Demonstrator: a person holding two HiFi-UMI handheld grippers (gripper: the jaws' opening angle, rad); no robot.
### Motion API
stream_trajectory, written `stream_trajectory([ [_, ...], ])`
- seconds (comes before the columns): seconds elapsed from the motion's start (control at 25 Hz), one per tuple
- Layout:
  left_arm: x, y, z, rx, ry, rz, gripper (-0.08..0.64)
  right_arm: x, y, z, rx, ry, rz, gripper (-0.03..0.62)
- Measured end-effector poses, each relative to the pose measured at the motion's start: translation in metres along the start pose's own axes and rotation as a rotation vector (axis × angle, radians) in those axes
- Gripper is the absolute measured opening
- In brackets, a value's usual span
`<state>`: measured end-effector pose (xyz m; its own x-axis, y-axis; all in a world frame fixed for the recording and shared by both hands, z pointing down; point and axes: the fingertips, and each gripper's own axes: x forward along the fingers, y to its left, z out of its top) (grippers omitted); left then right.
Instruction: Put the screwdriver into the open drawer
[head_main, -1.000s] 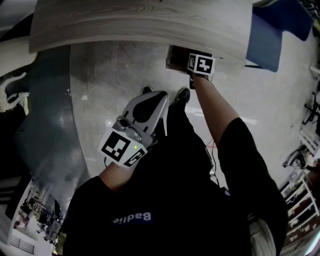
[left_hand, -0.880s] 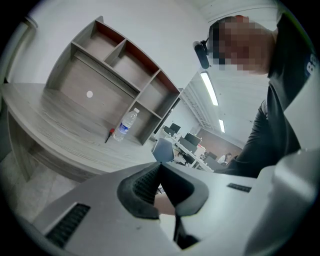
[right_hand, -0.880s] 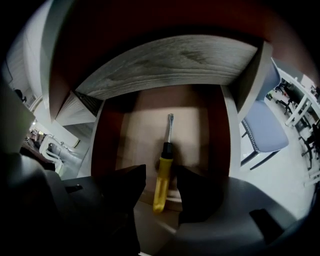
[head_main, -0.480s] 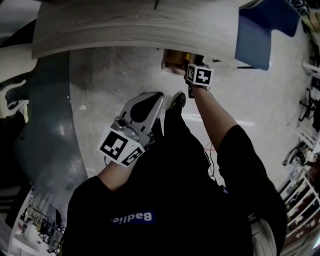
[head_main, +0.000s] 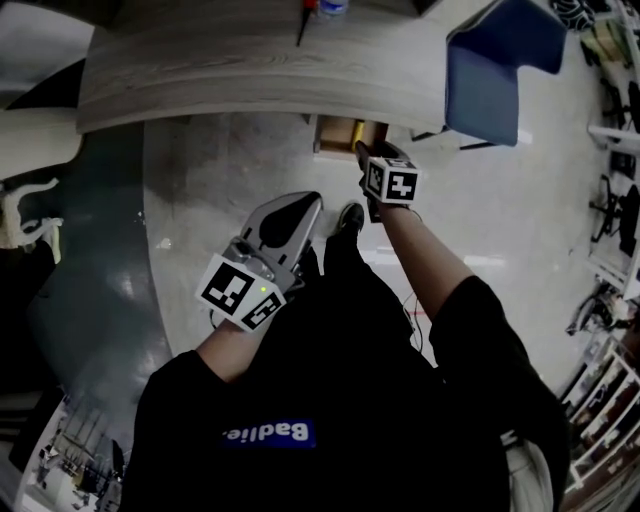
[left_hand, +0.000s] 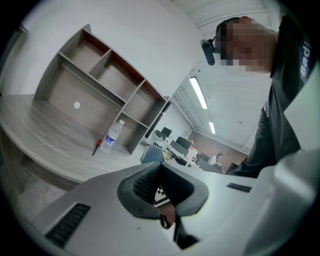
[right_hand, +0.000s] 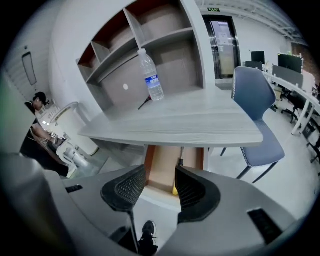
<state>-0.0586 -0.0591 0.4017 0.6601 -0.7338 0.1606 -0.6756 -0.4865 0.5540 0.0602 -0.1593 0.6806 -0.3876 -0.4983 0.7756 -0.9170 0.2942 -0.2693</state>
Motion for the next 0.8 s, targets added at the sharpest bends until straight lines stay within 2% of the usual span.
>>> stream_trajectory([
  [0.32, -0.003, -0.022, 0.015, 0.022, -0.013, -0.029, 0.002, -0.074, 0.025, 0.017, -0.029, -0.082, 0.075, 0.166],
  [0.68, 0.002, -0.063, 0.033, 0.067, -0.024, -0.108, 0.002, -0.148, 0.045, 0.046, -0.057, -0.156, 0.150, 0.103],
  [0.8, -0.001, -0.076, 0.040, 0.081, -0.025, -0.127, 0.002, -0.173, 0.057, 0.053, -0.038, -0.186, 0.195, 0.083],
])
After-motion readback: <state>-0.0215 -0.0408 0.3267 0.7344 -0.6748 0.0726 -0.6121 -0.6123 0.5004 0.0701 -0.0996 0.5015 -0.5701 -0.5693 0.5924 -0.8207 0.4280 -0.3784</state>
